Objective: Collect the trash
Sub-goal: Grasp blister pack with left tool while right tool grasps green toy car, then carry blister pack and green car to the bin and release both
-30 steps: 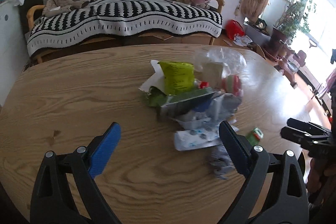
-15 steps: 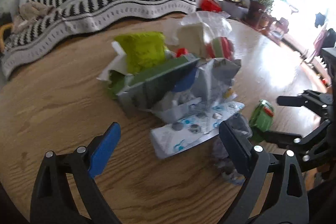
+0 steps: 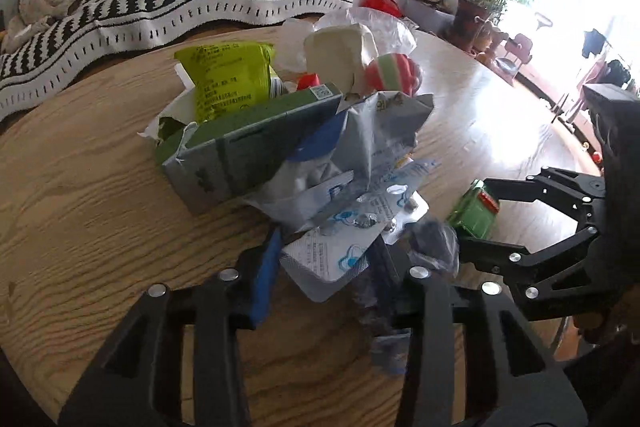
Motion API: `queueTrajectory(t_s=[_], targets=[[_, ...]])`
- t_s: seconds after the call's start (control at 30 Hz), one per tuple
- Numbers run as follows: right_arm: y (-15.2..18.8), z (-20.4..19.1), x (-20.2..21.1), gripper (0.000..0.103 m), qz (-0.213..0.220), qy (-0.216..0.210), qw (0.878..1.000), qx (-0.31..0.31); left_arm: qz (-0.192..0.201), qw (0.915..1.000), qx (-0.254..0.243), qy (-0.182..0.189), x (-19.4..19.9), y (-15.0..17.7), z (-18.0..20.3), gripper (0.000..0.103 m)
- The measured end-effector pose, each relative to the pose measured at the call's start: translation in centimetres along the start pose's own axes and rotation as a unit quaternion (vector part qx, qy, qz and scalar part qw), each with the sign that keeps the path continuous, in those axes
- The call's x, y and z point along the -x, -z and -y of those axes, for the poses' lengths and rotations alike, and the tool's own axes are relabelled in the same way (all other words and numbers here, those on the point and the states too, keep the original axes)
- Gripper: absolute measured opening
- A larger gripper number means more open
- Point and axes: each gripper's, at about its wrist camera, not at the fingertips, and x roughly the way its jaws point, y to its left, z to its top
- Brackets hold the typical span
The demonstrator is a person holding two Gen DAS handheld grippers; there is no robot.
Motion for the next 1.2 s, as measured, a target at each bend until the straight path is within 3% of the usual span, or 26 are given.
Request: queueTrajectory(t_s=[0.4,0.67,0.93,1.2], targets=[[0.4,2.9,5.2,0.076,0.05,0.004,0.998,-0.039,0.037,0.9989,0.009,-0.029,5.0,-1.3,1.5,0.04],[4.2,10.5,11.8,0.076,0.088,0.047,0.989,-0.107,0.065,0.9976,0.011,-0.02,6.3,-3.5,6.1,0.04],[13.3,22.9,19.0,0.076,0.105,0.132,0.961,-0.219,0.06,0.9971,-0.028,0.037,3.6,-4.8,16.5,0.04],[25.7,33.7,23.1,0.076,0.081,0.185,0.916,-0.346,0.029,0.9895,-0.091,0.108,-1.2,-3.3,29.6,0.04]])
